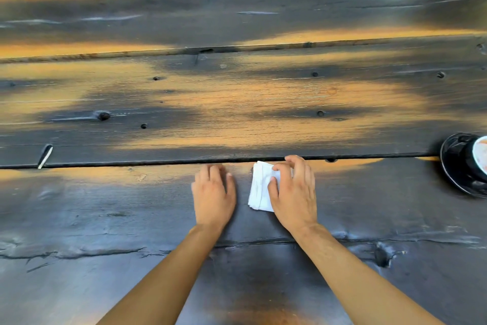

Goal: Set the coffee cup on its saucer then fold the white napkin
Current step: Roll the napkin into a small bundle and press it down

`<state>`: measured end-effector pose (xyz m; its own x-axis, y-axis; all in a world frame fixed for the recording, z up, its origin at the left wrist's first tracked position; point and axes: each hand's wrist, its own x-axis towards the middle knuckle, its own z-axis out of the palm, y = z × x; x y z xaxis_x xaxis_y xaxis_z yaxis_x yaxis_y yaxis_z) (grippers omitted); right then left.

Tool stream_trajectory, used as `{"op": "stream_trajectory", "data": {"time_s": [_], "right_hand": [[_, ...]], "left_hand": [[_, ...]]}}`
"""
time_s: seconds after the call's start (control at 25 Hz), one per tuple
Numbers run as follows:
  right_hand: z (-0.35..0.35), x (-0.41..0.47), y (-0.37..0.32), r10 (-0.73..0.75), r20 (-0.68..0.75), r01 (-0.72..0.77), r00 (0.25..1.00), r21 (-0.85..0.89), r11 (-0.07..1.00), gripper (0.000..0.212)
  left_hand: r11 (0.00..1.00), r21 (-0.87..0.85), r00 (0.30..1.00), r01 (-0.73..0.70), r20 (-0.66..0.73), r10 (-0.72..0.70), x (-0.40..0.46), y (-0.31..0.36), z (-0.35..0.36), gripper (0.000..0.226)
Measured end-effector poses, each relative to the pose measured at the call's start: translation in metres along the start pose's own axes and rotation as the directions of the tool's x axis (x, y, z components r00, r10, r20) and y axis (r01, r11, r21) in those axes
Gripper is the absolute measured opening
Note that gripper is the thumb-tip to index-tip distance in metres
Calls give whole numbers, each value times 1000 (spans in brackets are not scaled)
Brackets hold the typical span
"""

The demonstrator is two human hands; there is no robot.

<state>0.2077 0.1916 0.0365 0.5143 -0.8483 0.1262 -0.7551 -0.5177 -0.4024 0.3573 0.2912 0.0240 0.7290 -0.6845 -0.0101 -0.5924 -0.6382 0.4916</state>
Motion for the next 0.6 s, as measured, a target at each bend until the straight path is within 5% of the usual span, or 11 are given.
{"op": "stream_trajectory", "data": {"time_s": [0.08,0.24,0.36,0.6], "right_hand": [[7,3,-4,-13,66,10,998,46,999,21],[17,16,-11,28,214,-45,977,73,996,43],[30,20,-10,8,273,17,962,-90,996,63],[41,15,-9,46,245,5,968,-204,979,65]], "left_hand": [[979,202,999,1,-43,8,5,-39,-8,47],[948,303,995,96,-12,-97,10,-111,-26,74],[934,338,991,116,16,-129,10,-118,-31,76],[924,364,990,120,22,-137,10,-117,-33,75]]}}
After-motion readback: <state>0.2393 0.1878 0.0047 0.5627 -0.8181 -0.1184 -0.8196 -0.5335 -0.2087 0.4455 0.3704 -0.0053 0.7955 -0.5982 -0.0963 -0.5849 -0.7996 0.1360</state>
